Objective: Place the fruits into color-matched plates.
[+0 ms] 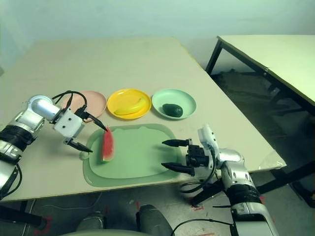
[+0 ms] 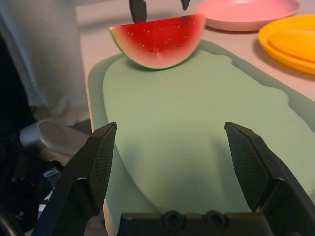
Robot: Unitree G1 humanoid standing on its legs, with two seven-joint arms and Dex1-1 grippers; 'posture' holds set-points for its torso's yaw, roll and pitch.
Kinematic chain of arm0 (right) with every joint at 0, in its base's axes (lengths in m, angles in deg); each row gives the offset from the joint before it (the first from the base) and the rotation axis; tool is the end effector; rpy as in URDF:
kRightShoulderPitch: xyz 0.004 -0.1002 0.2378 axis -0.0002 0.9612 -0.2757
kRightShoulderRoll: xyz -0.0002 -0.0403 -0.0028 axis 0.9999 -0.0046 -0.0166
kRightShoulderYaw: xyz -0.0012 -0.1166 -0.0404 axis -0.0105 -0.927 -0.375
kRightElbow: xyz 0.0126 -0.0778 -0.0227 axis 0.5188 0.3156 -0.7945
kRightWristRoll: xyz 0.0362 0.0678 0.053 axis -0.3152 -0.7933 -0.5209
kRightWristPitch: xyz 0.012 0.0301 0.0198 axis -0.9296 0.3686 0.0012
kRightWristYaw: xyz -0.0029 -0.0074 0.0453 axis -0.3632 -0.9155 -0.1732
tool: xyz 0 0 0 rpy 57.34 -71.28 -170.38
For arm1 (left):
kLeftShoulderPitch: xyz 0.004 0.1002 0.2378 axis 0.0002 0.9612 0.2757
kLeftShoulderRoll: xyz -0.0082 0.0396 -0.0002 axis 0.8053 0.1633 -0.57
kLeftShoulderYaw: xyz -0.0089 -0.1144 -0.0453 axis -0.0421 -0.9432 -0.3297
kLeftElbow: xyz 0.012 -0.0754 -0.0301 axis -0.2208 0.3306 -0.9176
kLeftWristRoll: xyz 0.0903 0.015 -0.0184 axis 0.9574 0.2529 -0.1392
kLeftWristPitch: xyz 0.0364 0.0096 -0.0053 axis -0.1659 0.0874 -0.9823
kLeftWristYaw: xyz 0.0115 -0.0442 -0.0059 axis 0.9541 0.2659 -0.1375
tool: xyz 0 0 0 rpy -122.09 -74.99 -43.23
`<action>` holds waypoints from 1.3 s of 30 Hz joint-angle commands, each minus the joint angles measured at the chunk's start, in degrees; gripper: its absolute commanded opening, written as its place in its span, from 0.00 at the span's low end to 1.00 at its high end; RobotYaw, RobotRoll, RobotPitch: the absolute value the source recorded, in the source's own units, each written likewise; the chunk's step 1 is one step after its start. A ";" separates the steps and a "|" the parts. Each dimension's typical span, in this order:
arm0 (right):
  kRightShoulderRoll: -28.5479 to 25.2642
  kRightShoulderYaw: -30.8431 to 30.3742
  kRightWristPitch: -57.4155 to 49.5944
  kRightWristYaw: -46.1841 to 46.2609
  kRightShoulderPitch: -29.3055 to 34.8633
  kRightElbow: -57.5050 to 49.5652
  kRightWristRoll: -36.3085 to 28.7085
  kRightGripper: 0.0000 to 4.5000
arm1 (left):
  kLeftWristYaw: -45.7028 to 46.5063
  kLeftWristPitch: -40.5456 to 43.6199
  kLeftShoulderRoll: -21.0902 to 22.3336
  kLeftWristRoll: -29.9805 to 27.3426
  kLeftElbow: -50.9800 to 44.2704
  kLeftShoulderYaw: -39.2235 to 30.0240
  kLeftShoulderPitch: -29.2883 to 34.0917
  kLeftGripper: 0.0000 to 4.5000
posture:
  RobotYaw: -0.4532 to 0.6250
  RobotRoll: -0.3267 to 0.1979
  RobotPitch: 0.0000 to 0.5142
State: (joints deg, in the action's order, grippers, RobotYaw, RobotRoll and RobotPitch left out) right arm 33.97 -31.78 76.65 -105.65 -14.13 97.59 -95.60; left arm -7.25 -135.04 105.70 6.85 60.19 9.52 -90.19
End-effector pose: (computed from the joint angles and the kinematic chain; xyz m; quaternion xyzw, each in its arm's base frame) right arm 0.2336 -0.3008 0.0439 -0.0180 0.0625 0.6304 0.7735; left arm 0.3398 0.2011 0.1714 0.4895 -0.0079 -0.7487 0.4469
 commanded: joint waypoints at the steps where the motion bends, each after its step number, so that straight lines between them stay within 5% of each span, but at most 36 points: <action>1: 0.20 0.83 -1.12 1.26 1.48 -2.65 0.11 0.99 | -0.64 -2.42 -0.90 1.73 3.29 2.23 -1.56 1.00 | 0.18 0.62 0.00; 10: 0.23 1.59 -0.87 2.95 2.26 -4.05 0.84 0.99 | -0.64 -1.82 -1.26 1.84 5.23 8.95 -1.33 1.00 | 0.16 0.62 0.00; 16: 0.73 1.01 -1.67 3.51 4.20 -6.50 0.77 0.99 | -0.63 -2.13 -4.34 5.48 8.58 6.42 -0.97 1.00 | 0.15 0.62 0.00; 23: 0.65 1.16 -2.74 4.25 6.15 -9.41 0.49 1.00 | -0.19 -1.27 -6.13 9.71 11.67 2.99 0.10 0.50 | 0.14 0.62 0.00; 39: 1.90 2.58 -2.94 7.03 2.81 -7.34 0.39 1.00 | 2.81 2.85 -0.66 10.68 17.53 -7.61 -6.57 0.48 | 0.17 0.62 0.00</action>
State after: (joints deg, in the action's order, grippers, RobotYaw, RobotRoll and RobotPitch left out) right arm 35.58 -30.45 73.50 -99.77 -10.49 89.41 -95.17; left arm -6.03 -133.06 103.97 16.69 75.38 3.78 -95.74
